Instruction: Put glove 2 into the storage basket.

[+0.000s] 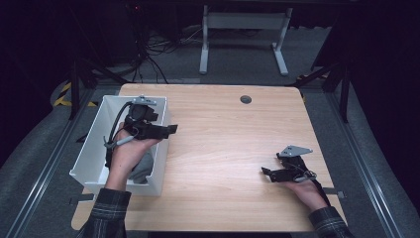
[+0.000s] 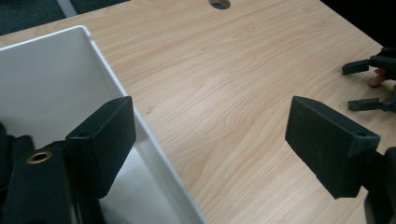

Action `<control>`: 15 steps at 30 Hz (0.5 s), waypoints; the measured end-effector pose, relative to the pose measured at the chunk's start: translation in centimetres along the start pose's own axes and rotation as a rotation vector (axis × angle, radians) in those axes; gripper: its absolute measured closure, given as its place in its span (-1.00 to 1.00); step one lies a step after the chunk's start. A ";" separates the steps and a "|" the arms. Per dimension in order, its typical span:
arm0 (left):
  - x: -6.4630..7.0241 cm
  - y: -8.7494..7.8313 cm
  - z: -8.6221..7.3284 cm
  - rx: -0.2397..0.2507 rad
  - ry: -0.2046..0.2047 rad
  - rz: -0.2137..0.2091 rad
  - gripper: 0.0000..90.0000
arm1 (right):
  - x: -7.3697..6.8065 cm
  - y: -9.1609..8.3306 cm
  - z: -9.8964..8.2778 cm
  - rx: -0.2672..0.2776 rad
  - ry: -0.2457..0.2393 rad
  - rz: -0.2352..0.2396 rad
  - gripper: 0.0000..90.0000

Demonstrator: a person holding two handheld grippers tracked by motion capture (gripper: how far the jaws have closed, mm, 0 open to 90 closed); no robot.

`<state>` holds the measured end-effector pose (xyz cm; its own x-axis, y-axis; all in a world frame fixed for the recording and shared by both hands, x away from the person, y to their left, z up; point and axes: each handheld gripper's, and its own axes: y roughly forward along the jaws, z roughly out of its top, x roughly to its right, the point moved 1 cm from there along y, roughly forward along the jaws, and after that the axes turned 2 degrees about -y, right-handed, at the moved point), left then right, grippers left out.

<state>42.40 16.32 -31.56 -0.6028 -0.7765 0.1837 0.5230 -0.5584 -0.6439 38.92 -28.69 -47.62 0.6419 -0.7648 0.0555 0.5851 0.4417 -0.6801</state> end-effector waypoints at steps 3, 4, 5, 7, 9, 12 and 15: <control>0.8 0.5 0.0 -0.007 0.013 -0.014 -0.62 | 0.0 0.0 0.0 0.000 0.000 0.000 -0.69; 1.1 0.8 0.1 -0.006 0.020 -0.020 -0.62 | 0.0 0.0 0.0 0.000 0.000 0.000 -0.69; 1.1 0.8 0.1 -0.006 0.020 -0.020 -0.62 | 0.0 0.0 0.0 0.000 -0.001 0.000 -0.69; 1.8 1.3 0.1 -0.017 0.038 -0.037 -0.62 | 0.0 0.0 0.0 0.000 -0.001 0.000 -0.69; 2.3 1.8 0.1 -0.020 0.047 -0.049 -0.62 | 0.0 0.0 0.0 -0.001 -0.001 0.000 -0.69; 3.1 2.5 0.0 -0.021 0.054 -0.063 -0.62 | 0.0 0.0 0.0 -0.001 -0.001 0.000 -0.69; 4.1 3.4 -0.1 -0.029 0.070 -0.084 -0.62 | 0.0 0.0 0.0 0.000 -0.001 0.000 -0.69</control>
<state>41.65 11.20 -33.08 -0.6846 -0.7046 0.1865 0.4522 -0.6113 -0.6495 38.92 -28.69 -47.63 0.6426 -0.7641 0.0563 0.5848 0.4417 -0.6803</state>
